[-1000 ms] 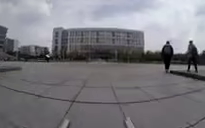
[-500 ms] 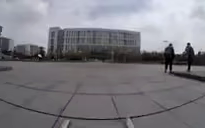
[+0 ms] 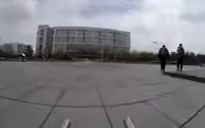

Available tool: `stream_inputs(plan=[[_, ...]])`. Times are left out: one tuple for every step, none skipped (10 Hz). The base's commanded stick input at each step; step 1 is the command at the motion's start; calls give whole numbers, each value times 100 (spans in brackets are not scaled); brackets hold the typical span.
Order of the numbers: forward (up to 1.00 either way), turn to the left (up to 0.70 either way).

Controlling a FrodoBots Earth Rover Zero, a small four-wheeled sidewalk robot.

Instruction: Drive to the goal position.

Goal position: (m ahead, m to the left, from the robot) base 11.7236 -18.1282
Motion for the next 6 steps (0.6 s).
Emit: stream_inputs(plan=[[100, -38], [100, -34], [100, 0], [100, -4], [100, -31], [100, -39]])
